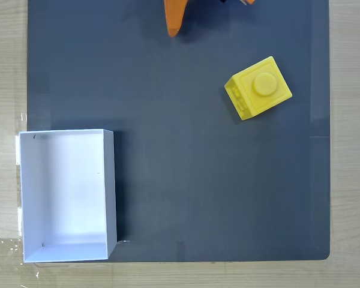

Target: Grasp a yellow block and put it in the box

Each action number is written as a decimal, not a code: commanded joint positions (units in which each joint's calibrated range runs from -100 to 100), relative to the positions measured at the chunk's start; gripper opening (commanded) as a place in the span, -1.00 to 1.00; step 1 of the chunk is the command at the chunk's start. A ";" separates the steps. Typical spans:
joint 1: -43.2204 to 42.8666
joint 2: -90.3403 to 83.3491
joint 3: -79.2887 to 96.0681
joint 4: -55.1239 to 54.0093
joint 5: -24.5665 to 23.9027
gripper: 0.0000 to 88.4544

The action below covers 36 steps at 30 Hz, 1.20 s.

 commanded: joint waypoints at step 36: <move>-0.31 25.26 -20.00 -8.01 0.37 -0.91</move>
